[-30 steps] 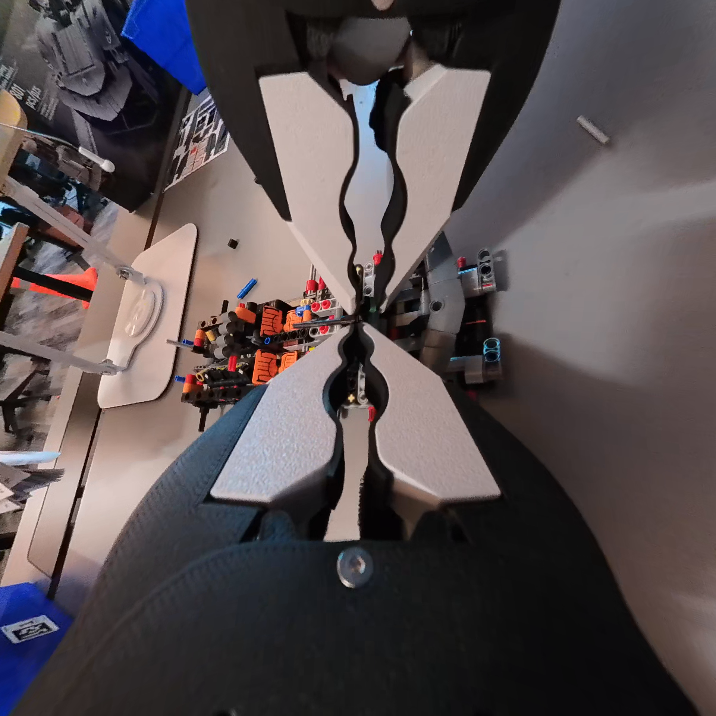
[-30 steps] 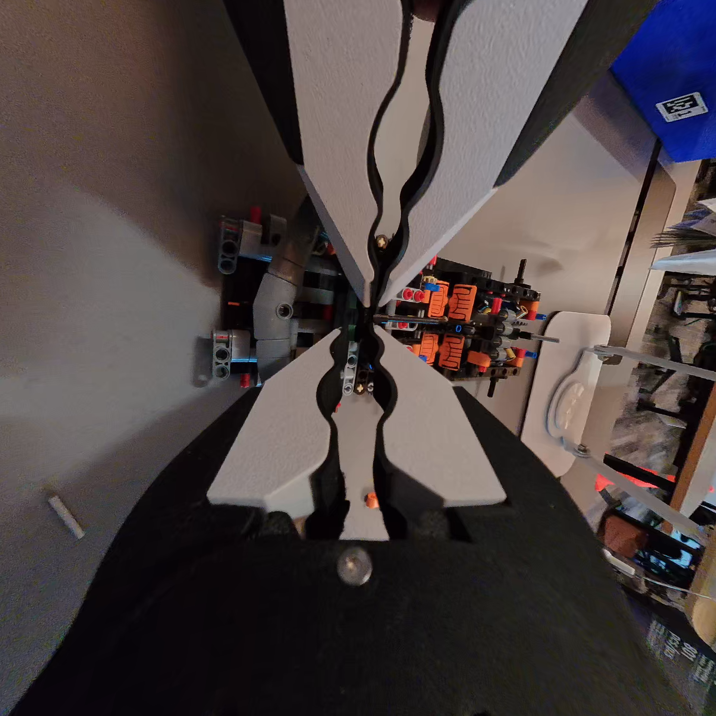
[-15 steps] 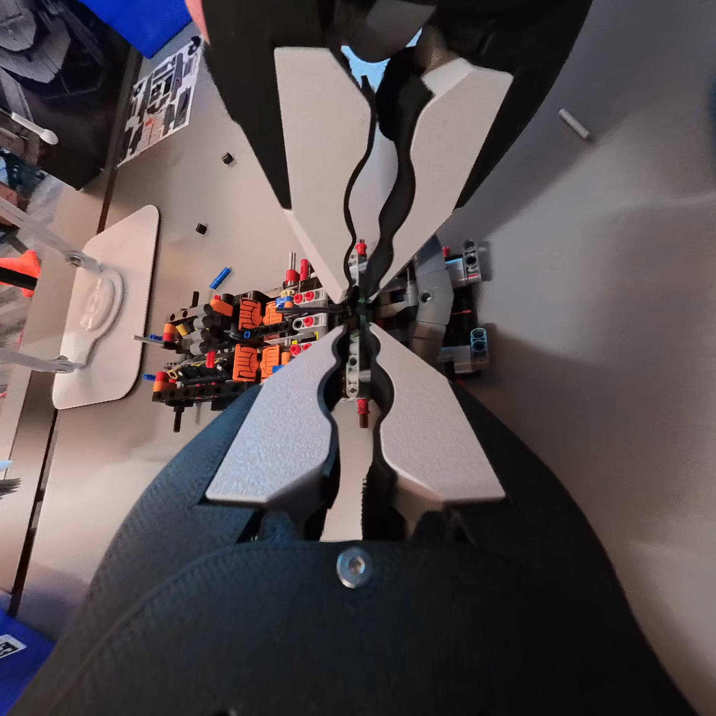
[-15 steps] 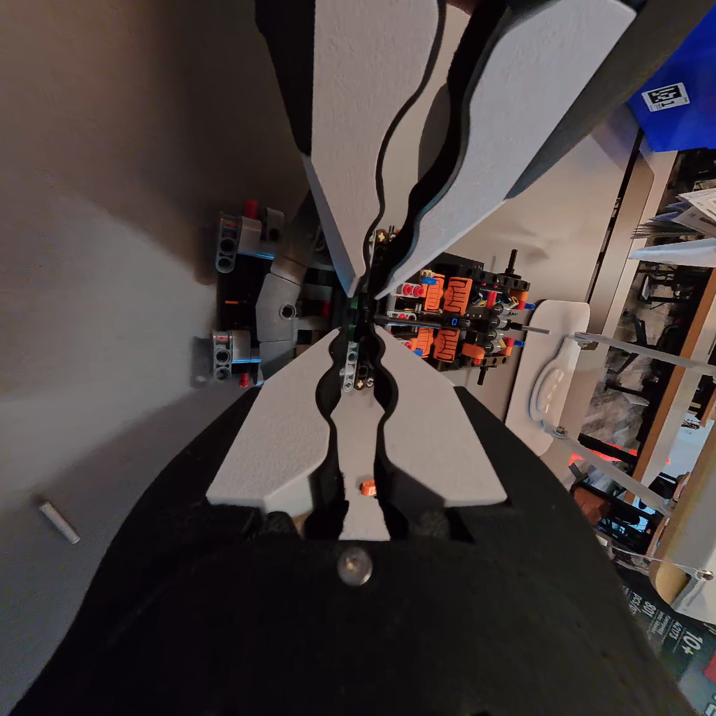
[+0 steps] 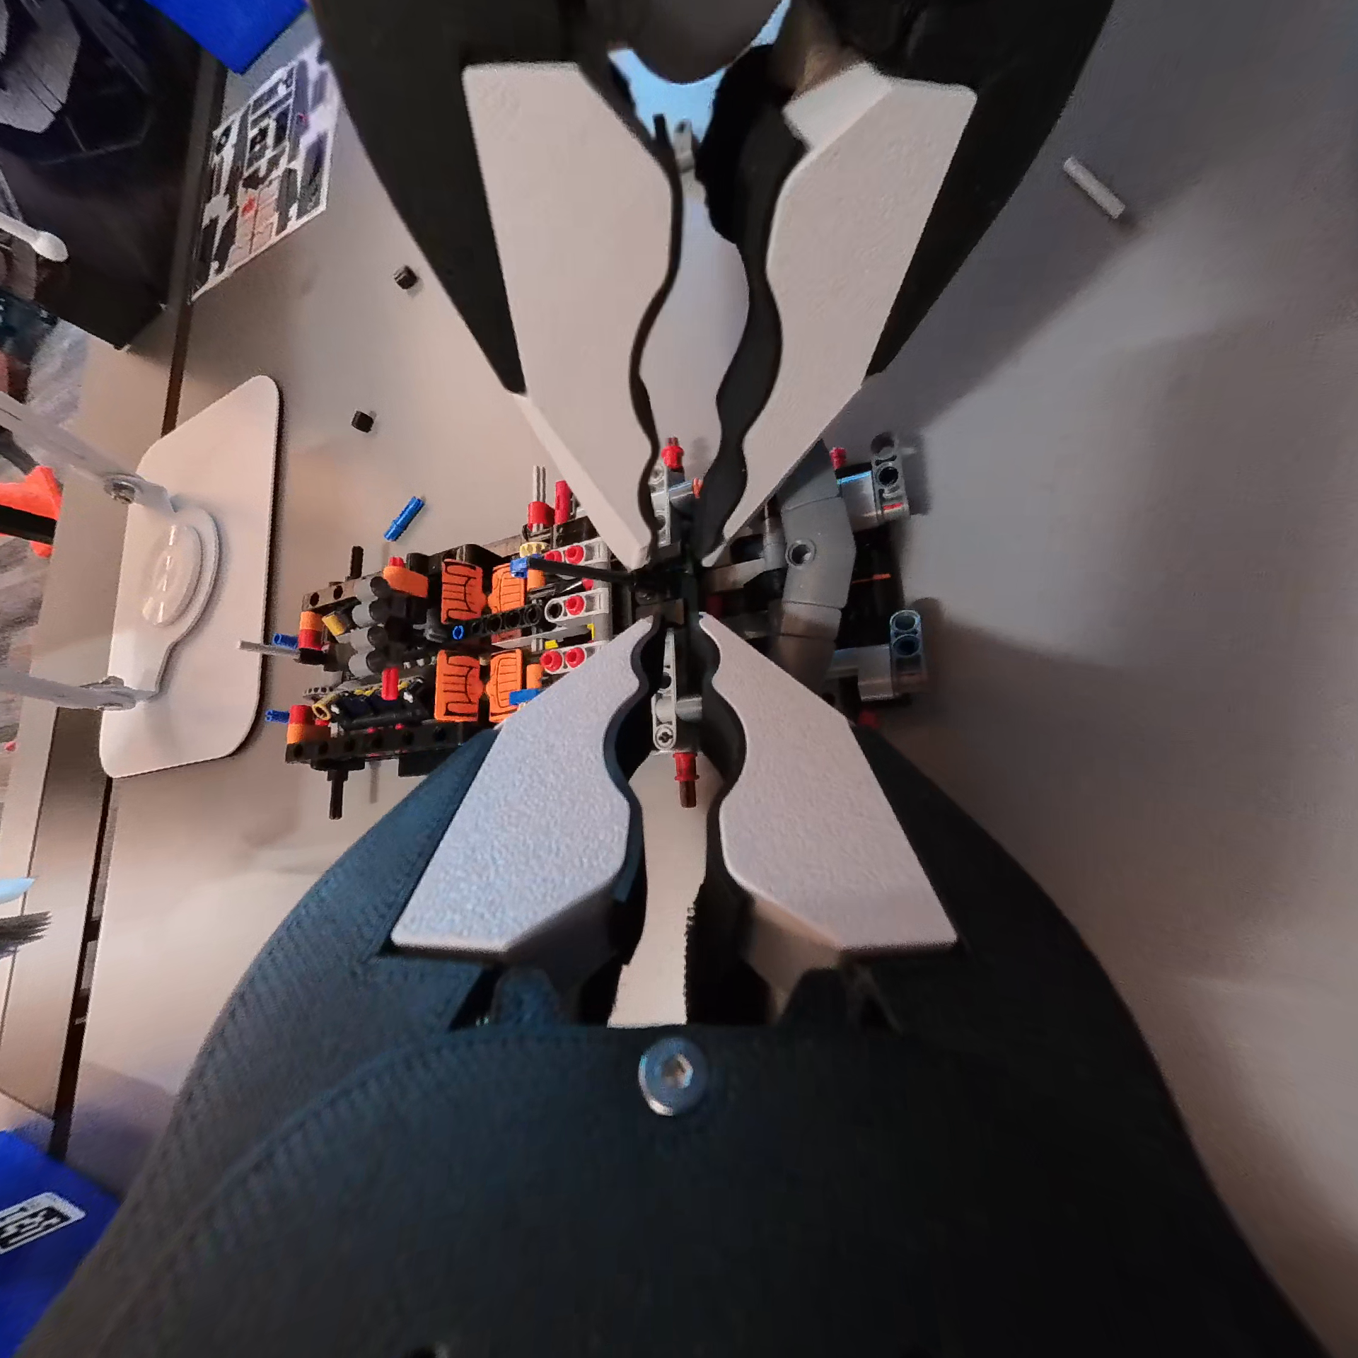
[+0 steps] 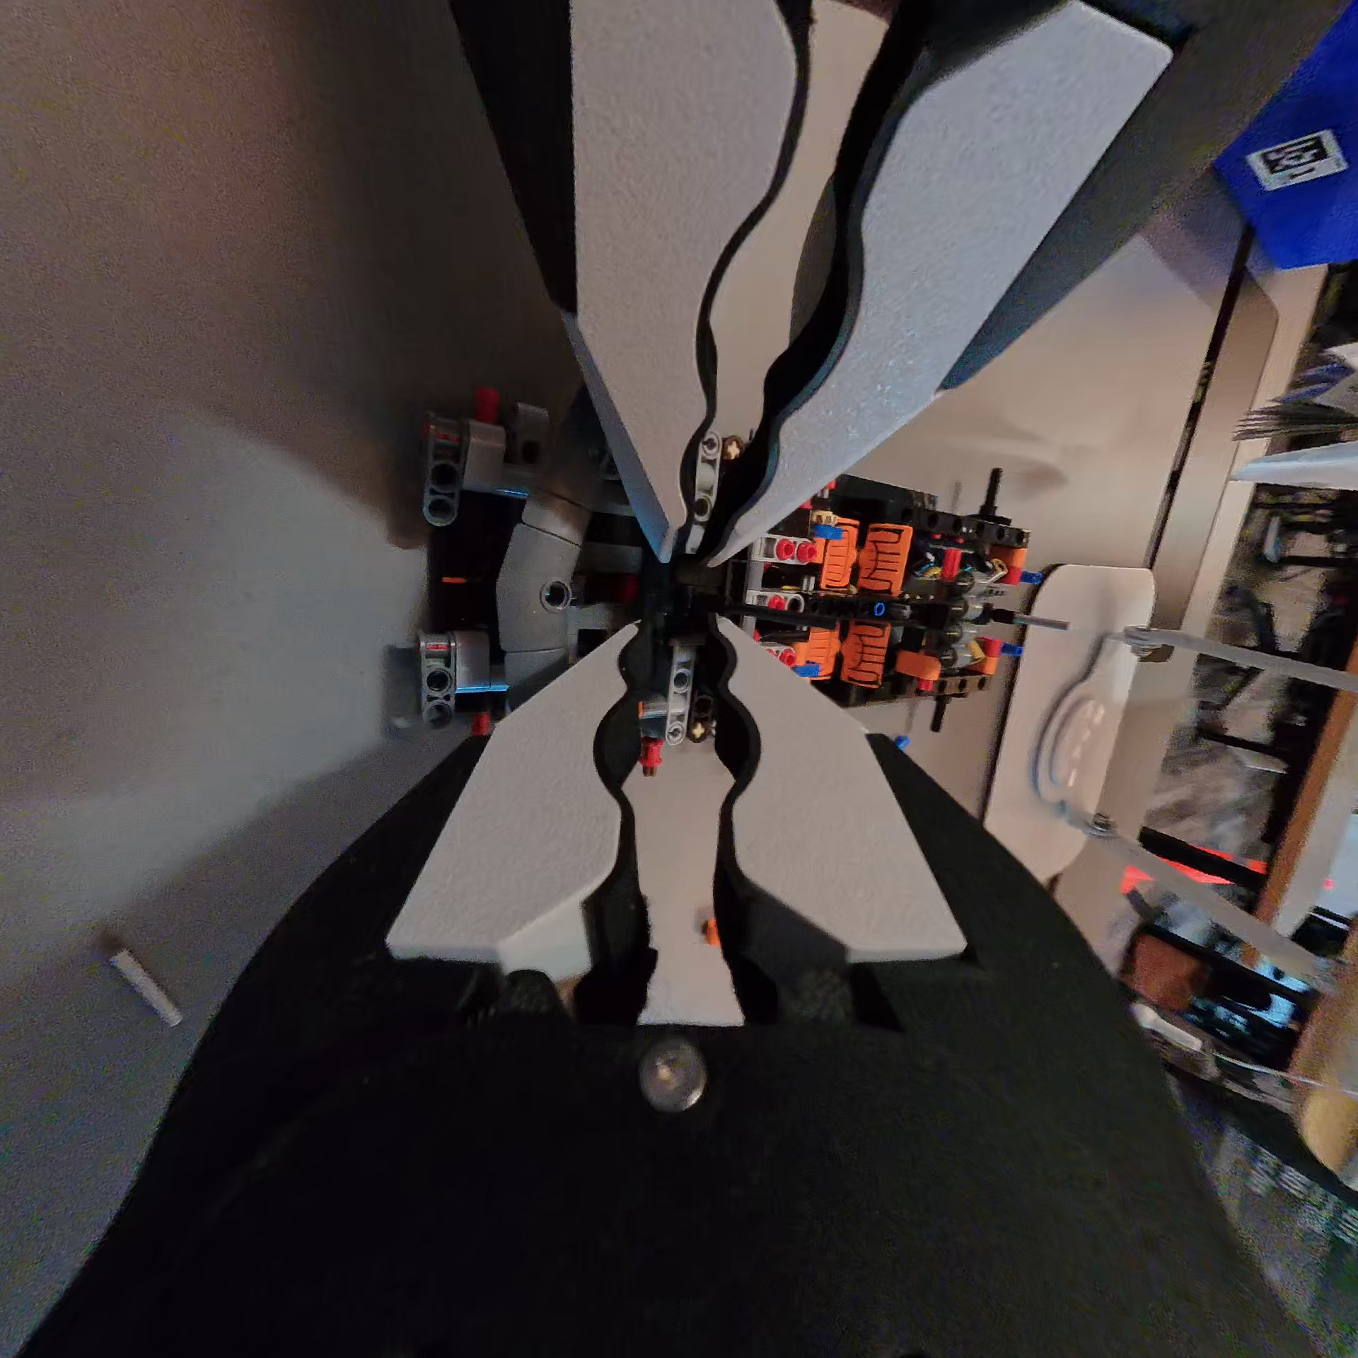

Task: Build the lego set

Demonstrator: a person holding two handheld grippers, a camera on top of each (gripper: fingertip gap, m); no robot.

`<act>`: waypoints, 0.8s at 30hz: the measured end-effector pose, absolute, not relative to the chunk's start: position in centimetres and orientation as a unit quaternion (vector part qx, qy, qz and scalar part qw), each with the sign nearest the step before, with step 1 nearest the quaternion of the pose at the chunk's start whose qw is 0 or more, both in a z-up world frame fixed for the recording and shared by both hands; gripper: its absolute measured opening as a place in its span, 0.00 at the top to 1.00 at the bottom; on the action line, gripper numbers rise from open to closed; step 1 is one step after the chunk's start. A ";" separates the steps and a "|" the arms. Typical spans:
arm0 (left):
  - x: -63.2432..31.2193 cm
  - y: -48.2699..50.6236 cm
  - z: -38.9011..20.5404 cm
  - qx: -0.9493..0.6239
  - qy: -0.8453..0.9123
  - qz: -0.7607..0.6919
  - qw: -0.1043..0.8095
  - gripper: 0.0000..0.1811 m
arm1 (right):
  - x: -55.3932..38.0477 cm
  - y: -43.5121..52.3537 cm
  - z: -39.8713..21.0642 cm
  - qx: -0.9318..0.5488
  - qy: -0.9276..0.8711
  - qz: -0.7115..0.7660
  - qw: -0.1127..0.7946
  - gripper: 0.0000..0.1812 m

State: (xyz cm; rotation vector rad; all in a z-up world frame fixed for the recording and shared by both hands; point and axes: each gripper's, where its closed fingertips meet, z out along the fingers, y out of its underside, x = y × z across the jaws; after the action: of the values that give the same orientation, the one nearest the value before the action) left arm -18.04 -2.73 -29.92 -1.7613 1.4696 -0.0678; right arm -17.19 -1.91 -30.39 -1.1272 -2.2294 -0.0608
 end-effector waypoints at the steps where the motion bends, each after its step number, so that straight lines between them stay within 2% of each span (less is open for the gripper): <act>1: -18.0 -2.7 -29.9 -0.701 0.584 -0.028 0.409 0.98 | -17.2 -2.0 -30.4 -0.433 -0.846 -0.014 0.310 0.93; 15: -18.0 -2.7 -30.2 -0.714 0.575 -0.049 0.396 0.99 | -17.2 -1.9 -30.6 -0.421 -0.866 0.004 0.270 0.94; 24: -18.1 -2.7 -30.1 -0.720 0.562 -0.065 0.403 0.99 | -17.3 -1.9 -30.5 -0.430 -0.856 0.035 0.286 0.94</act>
State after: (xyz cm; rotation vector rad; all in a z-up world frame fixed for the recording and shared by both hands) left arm -18.08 -2.66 -30.09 -1.8189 1.4192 -0.1653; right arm -17.27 -1.87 -30.48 -1.1496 -2.2871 0.0946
